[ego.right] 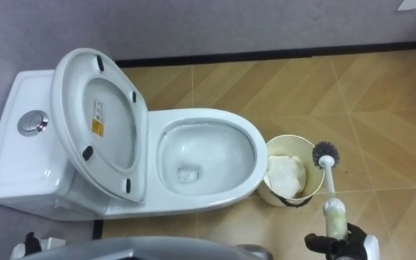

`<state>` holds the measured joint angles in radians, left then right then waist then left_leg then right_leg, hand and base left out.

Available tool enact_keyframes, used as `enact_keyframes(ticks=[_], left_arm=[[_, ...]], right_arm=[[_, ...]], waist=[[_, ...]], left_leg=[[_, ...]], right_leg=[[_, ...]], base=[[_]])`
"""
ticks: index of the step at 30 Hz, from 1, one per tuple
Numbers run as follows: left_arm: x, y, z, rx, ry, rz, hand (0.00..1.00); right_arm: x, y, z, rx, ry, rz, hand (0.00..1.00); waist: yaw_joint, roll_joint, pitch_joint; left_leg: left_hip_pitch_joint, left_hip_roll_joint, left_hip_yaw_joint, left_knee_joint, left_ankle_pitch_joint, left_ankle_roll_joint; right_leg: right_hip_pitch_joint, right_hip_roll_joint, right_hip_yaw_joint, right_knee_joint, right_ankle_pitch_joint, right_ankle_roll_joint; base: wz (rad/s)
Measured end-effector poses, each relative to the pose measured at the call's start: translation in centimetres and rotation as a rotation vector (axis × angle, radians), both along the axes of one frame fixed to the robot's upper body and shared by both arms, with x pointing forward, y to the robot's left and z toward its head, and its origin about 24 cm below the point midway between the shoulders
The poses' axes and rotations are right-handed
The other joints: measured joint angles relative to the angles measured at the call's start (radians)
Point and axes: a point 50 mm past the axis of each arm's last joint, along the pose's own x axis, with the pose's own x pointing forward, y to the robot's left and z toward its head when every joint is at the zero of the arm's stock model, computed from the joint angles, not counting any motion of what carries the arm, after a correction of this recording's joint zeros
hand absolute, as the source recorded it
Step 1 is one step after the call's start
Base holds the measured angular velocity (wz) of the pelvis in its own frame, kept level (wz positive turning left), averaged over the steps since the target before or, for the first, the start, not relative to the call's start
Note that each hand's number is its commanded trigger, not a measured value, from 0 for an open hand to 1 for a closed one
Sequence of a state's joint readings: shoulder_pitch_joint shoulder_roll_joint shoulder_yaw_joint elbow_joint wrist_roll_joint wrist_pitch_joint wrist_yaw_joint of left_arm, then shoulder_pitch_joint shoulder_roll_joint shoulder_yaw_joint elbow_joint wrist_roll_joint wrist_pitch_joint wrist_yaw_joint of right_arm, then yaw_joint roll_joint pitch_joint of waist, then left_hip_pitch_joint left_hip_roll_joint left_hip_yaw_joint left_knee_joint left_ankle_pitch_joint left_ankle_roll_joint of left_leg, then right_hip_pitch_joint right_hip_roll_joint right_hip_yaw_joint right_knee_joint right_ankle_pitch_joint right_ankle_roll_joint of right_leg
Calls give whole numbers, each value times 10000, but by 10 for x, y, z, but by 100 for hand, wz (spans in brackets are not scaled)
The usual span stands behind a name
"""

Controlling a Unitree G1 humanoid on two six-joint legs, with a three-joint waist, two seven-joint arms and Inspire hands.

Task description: Brush toilet

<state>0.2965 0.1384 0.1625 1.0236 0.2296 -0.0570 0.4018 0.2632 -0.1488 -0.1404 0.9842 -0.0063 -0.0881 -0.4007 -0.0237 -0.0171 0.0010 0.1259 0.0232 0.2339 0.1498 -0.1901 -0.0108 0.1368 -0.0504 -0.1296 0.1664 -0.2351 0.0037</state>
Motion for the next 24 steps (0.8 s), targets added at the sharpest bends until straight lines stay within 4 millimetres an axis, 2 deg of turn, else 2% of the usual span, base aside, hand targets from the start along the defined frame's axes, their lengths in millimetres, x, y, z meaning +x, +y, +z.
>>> enact_keyframes(ticks=[16,24], left_arm=[[-4,-2,-2,-35,297,-102,0],[1,-4,-3,-385,312,-285,0]], right_arm=[[7,2,0,-216,80,733,0],[33,7,2,-277,-213,1770,0]], waist=[[42,31,-5],[97,94,-15]], left_leg=[[-1,3,34,-2,0,0],[-79,6,36,-1,0,0]], right_leg=[[-5,-1,-61,7,0,-1],[-59,-3,-103,0,3,-3]], base=[[0],[0]])
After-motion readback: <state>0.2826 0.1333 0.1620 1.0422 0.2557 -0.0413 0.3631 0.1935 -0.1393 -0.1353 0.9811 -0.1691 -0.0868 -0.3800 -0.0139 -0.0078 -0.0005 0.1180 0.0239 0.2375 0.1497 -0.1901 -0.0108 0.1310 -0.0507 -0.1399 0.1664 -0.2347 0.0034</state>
